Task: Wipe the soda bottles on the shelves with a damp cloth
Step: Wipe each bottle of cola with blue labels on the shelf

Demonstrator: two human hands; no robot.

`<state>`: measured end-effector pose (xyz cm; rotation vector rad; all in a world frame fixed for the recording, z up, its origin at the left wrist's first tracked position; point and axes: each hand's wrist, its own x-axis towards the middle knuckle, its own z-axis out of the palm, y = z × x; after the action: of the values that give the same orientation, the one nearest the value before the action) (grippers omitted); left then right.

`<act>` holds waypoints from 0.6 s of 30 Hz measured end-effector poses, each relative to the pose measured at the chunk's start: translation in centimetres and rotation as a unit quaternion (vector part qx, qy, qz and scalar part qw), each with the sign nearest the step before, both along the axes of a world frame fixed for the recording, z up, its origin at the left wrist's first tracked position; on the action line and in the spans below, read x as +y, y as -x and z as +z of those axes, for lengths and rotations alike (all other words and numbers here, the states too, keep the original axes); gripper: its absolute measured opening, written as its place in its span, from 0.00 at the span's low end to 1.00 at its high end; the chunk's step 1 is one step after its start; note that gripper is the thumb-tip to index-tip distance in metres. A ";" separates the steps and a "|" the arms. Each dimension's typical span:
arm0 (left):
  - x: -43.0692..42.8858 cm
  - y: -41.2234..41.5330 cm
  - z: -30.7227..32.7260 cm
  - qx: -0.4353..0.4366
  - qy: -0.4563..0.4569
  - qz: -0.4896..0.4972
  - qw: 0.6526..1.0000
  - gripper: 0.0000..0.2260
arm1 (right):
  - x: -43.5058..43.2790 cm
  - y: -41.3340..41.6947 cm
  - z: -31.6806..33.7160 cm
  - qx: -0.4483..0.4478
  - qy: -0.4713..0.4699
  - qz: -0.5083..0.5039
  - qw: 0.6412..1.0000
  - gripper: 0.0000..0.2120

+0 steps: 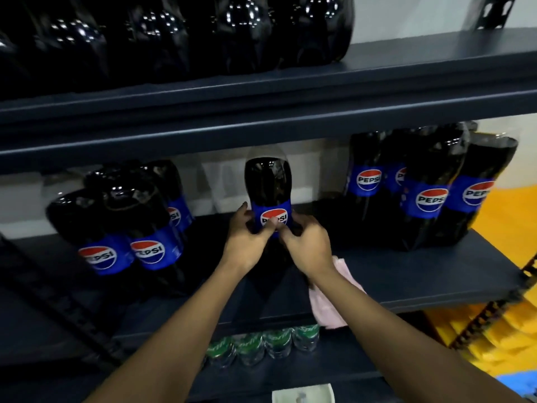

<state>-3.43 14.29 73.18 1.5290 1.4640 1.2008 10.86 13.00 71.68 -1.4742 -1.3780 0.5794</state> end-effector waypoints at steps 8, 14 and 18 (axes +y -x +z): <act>-5.3 4.9 -1.4 -0.010 0.008 0.009 1.000 0.40 | -5.4 3.2 -1.4 0.010 -0.016 0.062 0.998 0.24; -7.7 5.0 -1.9 -0.047 0.003 -0.012 0.999 0.34 | -8.1 3.3 -2.6 -0.031 -0.034 0.075 0.996 0.29; -8.4 4.7 -1.3 -0.053 0.000 -0.021 0.998 0.34 | -8.3 0.4 -3.5 -0.156 -0.056 0.115 0.979 0.27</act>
<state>-8.11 5.84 71.84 1.4664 1.3565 1.2382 10.45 4.71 68.22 -1.3646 -1.8130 0.4158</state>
